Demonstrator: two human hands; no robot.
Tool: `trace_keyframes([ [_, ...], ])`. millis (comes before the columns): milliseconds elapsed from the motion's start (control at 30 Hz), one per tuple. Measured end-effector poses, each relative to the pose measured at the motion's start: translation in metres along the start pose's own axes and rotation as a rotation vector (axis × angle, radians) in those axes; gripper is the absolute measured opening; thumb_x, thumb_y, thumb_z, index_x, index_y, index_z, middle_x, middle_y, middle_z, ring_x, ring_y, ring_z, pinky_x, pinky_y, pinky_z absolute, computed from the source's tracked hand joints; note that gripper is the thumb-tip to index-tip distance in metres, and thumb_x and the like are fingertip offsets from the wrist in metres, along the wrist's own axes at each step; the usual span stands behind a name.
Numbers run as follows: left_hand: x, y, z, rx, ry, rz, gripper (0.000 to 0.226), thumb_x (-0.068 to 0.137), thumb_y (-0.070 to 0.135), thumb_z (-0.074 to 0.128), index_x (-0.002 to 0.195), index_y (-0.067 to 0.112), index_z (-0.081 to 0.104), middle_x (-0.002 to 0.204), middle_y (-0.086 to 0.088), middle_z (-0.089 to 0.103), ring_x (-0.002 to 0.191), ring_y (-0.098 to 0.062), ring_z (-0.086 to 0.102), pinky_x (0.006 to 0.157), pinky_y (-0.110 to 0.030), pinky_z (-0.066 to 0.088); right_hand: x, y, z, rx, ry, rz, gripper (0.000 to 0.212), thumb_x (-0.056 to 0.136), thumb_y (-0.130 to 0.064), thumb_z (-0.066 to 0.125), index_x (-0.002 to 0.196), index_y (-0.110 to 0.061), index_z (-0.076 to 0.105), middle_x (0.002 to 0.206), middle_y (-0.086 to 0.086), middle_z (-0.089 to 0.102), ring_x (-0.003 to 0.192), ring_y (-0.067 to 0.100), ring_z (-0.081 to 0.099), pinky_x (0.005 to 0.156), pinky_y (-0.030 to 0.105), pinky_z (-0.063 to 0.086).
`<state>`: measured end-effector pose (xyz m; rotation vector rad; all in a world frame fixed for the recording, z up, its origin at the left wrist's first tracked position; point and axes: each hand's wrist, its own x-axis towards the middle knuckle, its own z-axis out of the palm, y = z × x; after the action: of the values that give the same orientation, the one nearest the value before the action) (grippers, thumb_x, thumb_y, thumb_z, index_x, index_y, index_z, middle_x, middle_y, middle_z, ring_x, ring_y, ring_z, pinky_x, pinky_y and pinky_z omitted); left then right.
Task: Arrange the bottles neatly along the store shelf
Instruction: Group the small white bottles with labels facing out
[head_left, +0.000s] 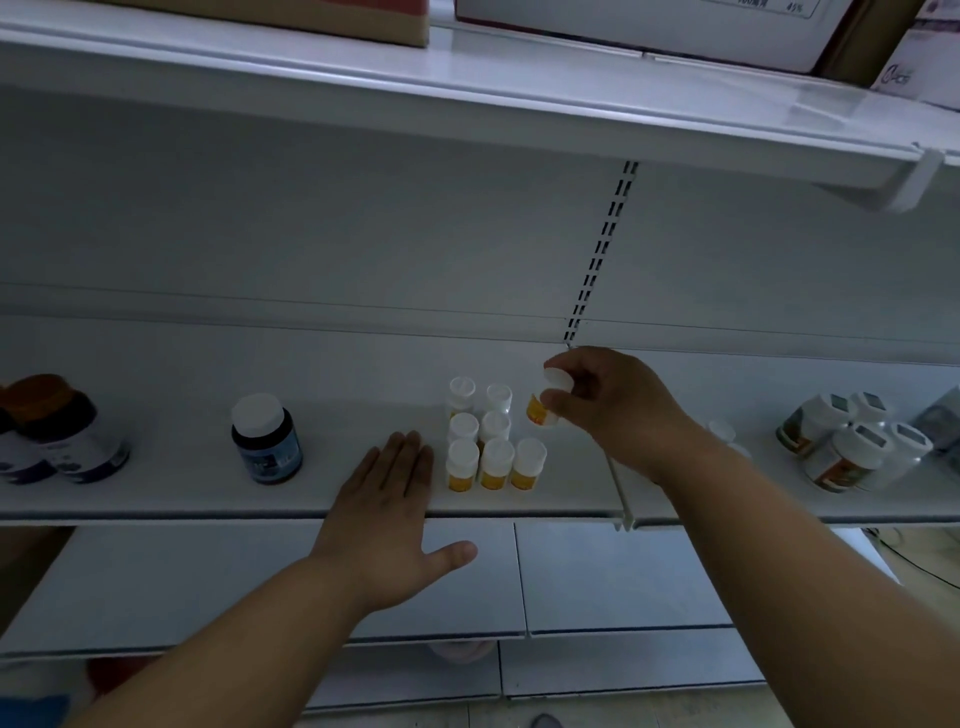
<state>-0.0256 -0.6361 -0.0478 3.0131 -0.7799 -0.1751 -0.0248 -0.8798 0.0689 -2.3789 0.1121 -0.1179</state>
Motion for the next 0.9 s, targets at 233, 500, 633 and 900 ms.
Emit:
trace_keyframes([
  [233, 0.001, -0.001, 0.003, 0.005, 0.001, 0.003, 0.119, 0.067, 0.091, 0.002, 0.155, 0.012, -0.015, 0.161, -0.006, -0.025, 0.148, -0.020, -0.023, 0.119, -0.035, -0.015, 0.020, 0.013, 0.009, -0.245, -0.109, -0.122, 0.033, 0.083, -0.025, 0.070, 0.114, -0.027, 0.061, 0.094, -0.018, 0.057, 0.084, 0.000, 0.054, 0.069, 0.012, 0.038],
  [500, 0.000, 0.000, 0.002, 0.003, 0.008, 0.007, 0.119, 0.067, 0.090, 0.003, 0.155, 0.012, -0.013, 0.162, -0.007, -0.023, 0.149, -0.020, -0.022, 0.118, -0.034, -0.016, 0.026, 0.017, 0.022, -0.256, -0.227, -0.086, 0.020, 0.083, -0.016, 0.067, 0.102, -0.020, 0.064, 0.096, -0.007, 0.063, 0.090, 0.010, 0.059, 0.079, 0.024, 0.049],
  [633, 0.000, 0.000, 0.001, -0.011, 0.011, 0.002, 0.120, 0.067, 0.091, 0.004, 0.155, 0.012, -0.012, 0.162, -0.007, -0.022, 0.149, -0.020, -0.021, 0.117, -0.033, -0.017, 0.026, 0.020, 0.027, -0.291, -0.233, -0.110, 0.015, 0.089, -0.030, 0.062, 0.102, -0.023, 0.062, 0.095, -0.010, 0.061, 0.090, 0.008, 0.057, 0.076, 0.023, 0.046],
  [900, 0.000, 0.001, -0.002, 0.014, -0.005, -0.001, 0.119, 0.067, 0.090, 0.003, 0.155, 0.012, -0.014, 0.162, -0.008, -0.022, 0.149, -0.021, -0.021, 0.116, -0.034, -0.018, 0.043, 0.011, 0.036, -0.307, -0.121, -0.179, 0.019, 0.090, -0.027, 0.062, 0.108, -0.021, 0.061, 0.104, -0.005, 0.060, 0.094, 0.012, 0.056, 0.076, 0.023, 0.042],
])
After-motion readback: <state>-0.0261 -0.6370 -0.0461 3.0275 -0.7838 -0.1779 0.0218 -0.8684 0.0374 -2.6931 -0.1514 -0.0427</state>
